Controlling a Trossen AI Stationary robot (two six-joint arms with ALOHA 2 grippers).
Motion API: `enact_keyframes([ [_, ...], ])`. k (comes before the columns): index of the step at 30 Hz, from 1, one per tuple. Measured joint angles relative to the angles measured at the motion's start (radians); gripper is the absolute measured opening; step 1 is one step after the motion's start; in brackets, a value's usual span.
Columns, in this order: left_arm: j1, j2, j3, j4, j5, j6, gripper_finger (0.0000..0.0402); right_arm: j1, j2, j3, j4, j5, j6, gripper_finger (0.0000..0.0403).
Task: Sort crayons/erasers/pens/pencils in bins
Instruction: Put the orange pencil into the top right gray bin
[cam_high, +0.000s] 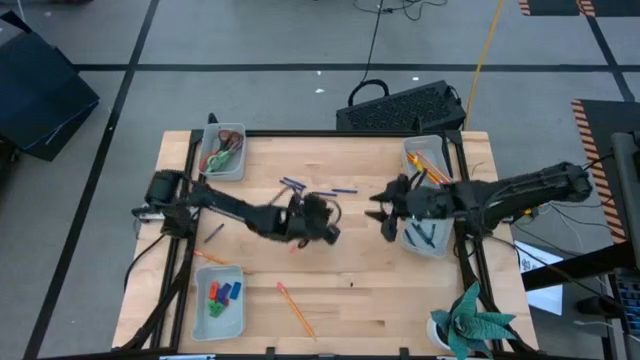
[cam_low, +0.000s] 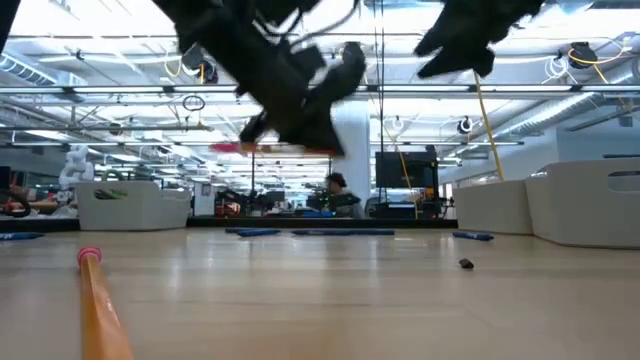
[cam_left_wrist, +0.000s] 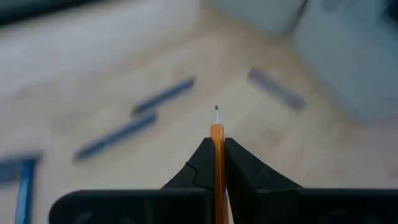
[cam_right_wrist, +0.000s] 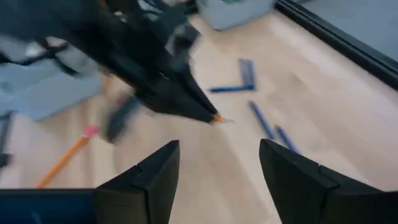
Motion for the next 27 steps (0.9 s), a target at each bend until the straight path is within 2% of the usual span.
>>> enact_keyframes([
  [5, 0.092, -0.139, 0.012, 0.208, 0.079, 0.173, 0.0013, -0.159, 0.022, 0.0, 0.052, -0.121, -0.148, 0.0231],
  [9, 0.166, -0.208, 0.069, 0.255, 0.096, 0.29, 0.0018, -0.245, 0.012, -0.001, 0.211, -0.169, -0.216, 0.024],
  [11, 0.197, -0.219, 0.133, 0.275, 0.113, 0.349, 0.0017, -0.283, 0.005, -0.001, 0.35, -0.225, -0.223, 0.0242],
  [14, 0.23, -0.217, 0.242, 0.293, 0.161, 0.426, 0.0015, -0.328, 0.014, 0.001, 0.548, -0.373, -0.206, 0.0242],
  [17, 0.239, -0.189, 0.35, 0.289, 0.177, 0.482, 0.002, -0.354, 0.025, 0.0, 0.646, -0.429, -0.155, 0.0239],
  [21, 0.235, -0.155, 0.437, 0.31, 0.229, 0.493, 0.002, -0.372, 0.026, -0.001, 0.764, -0.472, -0.098, 0.0227],
  [27, 0.232, -0.109, 0.462, 0.409, 0.321, 0.424, 0.0017, -0.377, 0.025, -0.001, 0.852, -0.559, -0.043, 0.021],
])
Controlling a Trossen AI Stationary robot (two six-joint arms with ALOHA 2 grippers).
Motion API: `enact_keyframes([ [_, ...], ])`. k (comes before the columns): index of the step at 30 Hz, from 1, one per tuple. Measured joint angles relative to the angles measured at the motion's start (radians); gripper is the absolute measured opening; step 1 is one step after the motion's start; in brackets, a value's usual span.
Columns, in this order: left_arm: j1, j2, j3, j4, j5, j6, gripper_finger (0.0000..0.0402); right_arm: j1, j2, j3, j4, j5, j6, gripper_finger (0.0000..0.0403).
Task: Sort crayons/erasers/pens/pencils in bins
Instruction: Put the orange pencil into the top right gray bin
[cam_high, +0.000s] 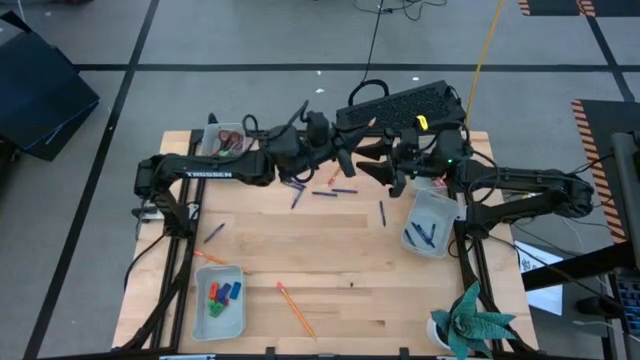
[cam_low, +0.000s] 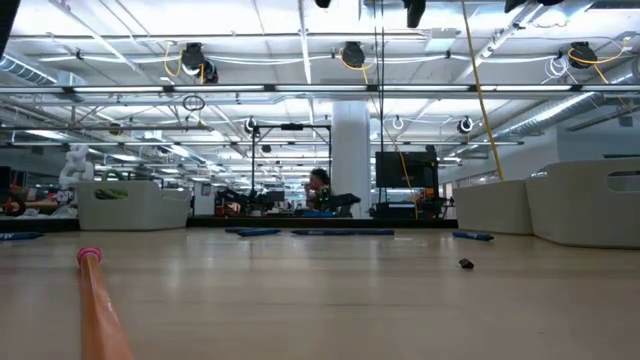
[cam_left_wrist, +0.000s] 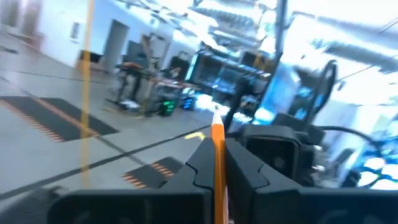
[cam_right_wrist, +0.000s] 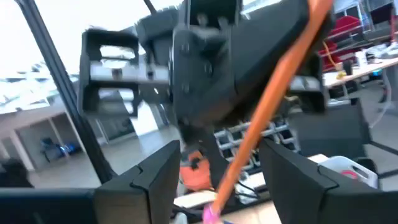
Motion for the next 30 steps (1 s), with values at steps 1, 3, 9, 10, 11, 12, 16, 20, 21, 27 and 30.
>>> enact_keyframes([
  [1, 0.0, 0.012, 0.0, 0.027, 0.017, -0.013, 0.002, 0.0, -0.001, 0.0, 0.004, 0.0, 0.013, 0.0208],
  [3, -0.001, 0.032, 0.0, 0.082, 0.049, -0.043, 0.0023, 0.0, -0.003, 0.0, 0.006, -0.001, 0.031, 0.0204],
  [9, -0.013, 0.062, -0.001, 0.133, 0.076, -0.057, 0.0018, 0.002, -0.008, 0.0, -0.009, -0.001, 0.063, 0.0182],
  [10, -0.014, 0.062, -0.001, 0.139, 0.081, -0.051, 0.0018, 0.002, -0.009, 0.0, -0.003, -0.001, 0.073, 0.0174],
  [11, -0.015, 0.06, -0.001, 0.142, 0.092, -0.046, 0.0018, 0.002, -0.01, 0.0, 0.0, -0.001, 0.081, 0.0164],
  [12, -0.017, 0.06, -0.001, 0.142, 0.1, -0.045, 0.0019, 0.002, -0.01, 0.0, 0.003, -0.001, 0.085, 0.0152],
  [16, -0.028, 0.06, -0.001, 0.144, 0.106, -0.026, 0.0029, 0.002, -0.01, 0.0, -0.001, -0.001, 0.077, 0.0093],
  [20, -0.043, 0.06, -0.001, 0.141, 0.104, 0.005, 0.0029, 0.003, -0.011, 0.0, -0.012, -0.009, 0.042, 0.0021],
  [21, -0.046, 0.06, -0.001, 0.138, 0.096, 0.006, 0.0031, 0.003, -0.011, 0.0, -0.013, -0.012, 0.029, 0.0016],
  [27, -0.05, 0.052, -0.001, 0.07, 0.08, -0.015, 0.0095, 0.002, -0.017, 0.0, -0.062, -0.003, 0.011, 0.0017],
  [30, -0.051, 0.03, -0.001, -0.001, 0.085, -0.021, 0.0149, -0.005, -0.044, 0.001, -0.141, 0.005, -0.029, 0.0017],
])
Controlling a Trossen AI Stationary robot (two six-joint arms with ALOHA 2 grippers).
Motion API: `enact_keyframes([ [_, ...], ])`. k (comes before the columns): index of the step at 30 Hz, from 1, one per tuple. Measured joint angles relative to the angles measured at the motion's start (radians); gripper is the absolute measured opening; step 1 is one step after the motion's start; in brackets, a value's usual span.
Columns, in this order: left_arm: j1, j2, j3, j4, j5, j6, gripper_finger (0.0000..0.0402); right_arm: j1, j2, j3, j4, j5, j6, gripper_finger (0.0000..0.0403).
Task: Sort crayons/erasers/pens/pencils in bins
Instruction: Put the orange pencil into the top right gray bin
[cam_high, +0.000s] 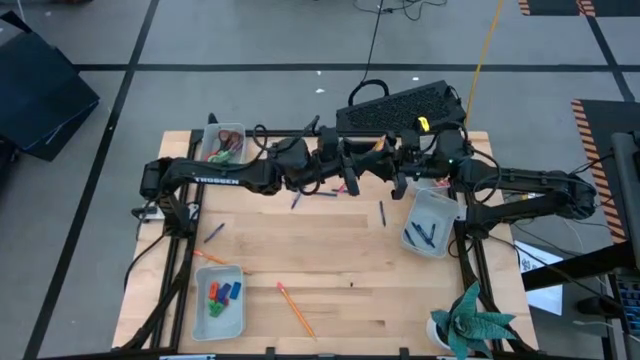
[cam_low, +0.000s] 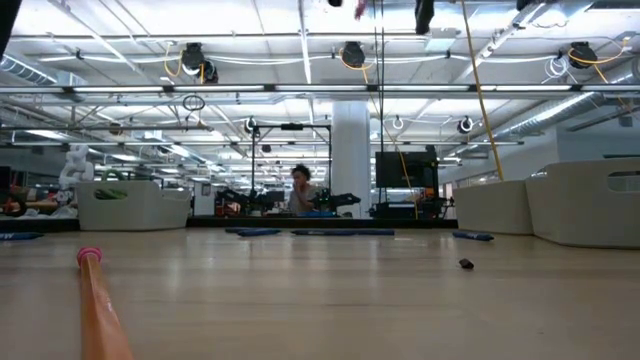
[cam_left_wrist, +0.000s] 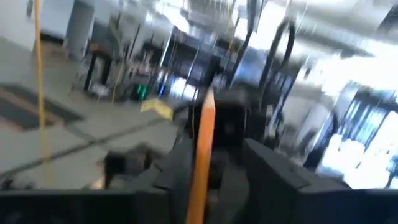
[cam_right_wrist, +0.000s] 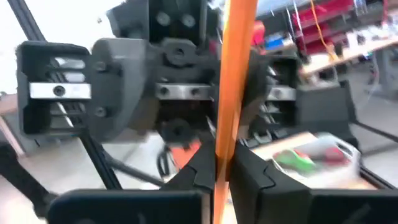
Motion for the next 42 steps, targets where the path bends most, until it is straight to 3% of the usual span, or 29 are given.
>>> enact_keyframes([
  [3, -0.001, -0.07, 0.0, -0.151, -0.008, 0.021, 0.0197, -0.025, -0.031, 0.048, -0.215, 0.053, -0.033, 0.0017],
  [8, 0.0, -0.241, 0.001, -0.496, -0.087, 0.068, 0.0251, -0.081, -0.018, 0.288, -0.826, 0.245, -0.189, 0.0017],
  [14, -0.001, -0.387, 0.001, -0.708, -0.224, 0.125, 0.0265, -0.219, 0.174, 0.591, -1.462, 0.461, -0.271, 0.0017],
  [19, -0.001, -0.438, 0.001, -0.778, -0.269, 0.175, 0.0266, -0.351, 0.346, 0.624, -1.821, 0.522, -0.289, 0.0017],
  [27, 0.0, -0.455, 0.0, -0.948, -0.269, 0.227, 0.0266, -0.523, 0.477, 0.452, -1.865, 0.514, -0.309, 0.0017],
  [30, 0.0, -0.459, 0.0, -0.978, -0.269, 0.247, 0.0266, -0.565, 0.494, 0.379, -1.848, 0.467, -0.321, 0.0019],
  [36, 0.004, -0.458, 0.0, -0.986, -0.269, 0.338, 0.0266, -0.59, 0.498, 0.276, -1.729, 0.423, -0.32, 0.0024],
  [42, 0.048, -0.46, 0.0, -1.0, -0.269, 0.378, 0.0266, -0.591, 0.498, 0.268, -1.643, 0.418, -0.288, 0.0027],
])
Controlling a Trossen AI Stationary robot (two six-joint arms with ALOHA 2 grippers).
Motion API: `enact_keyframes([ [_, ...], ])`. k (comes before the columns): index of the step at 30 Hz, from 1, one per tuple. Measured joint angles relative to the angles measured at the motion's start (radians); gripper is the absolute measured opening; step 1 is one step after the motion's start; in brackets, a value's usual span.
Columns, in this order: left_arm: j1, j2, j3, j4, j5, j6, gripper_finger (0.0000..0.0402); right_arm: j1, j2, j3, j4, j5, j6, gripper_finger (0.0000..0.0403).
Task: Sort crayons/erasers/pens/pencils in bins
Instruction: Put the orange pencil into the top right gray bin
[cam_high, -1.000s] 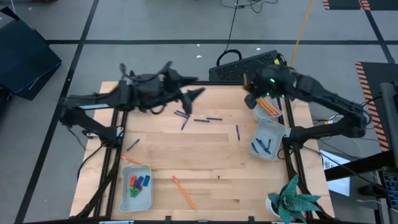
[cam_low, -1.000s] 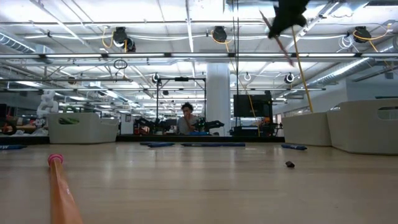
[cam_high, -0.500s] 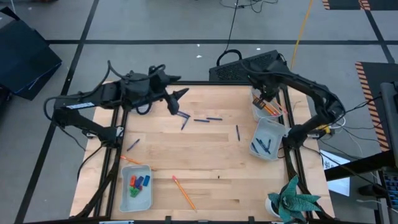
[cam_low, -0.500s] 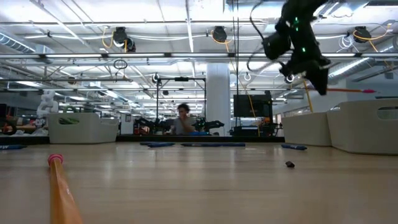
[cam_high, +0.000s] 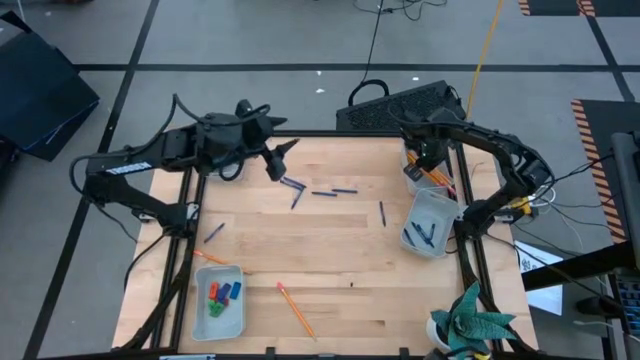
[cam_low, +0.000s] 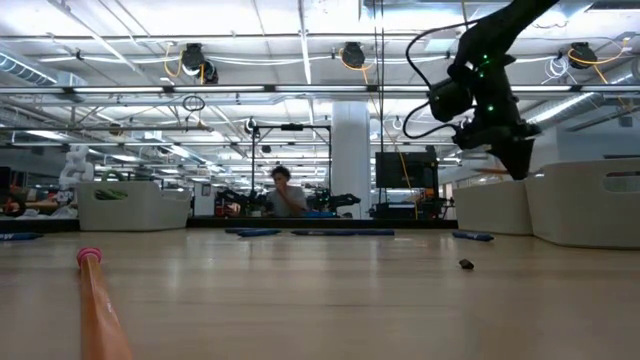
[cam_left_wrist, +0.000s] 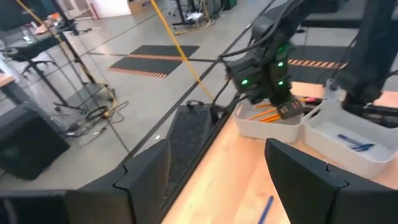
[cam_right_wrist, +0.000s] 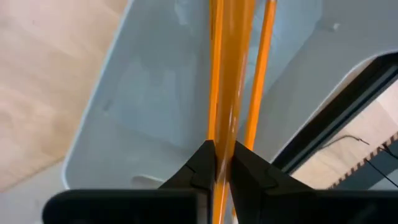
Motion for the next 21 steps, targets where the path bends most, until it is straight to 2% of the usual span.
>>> enact_keyframes([
  [6, 0.035, -0.043, 0.0, -0.052, 0.0, 0.0, 0.0266, 0.0, 0.0, -0.001, 0.076, 0.05, 0.009, 0.0045],
  [16, 0.053, -0.061, 0.001, -0.071, 0.002, -0.023, 0.0266, 0.005, -0.011, 0.006, 0.08, 0.038, 0.025, 0.0176],
  [21, 0.05, -0.064, 0.001, -0.34, 0.07, -0.167, 0.0266, 0.06, -0.109, 0.011, 0.155, -0.052, 0.015, 0.0212],
])
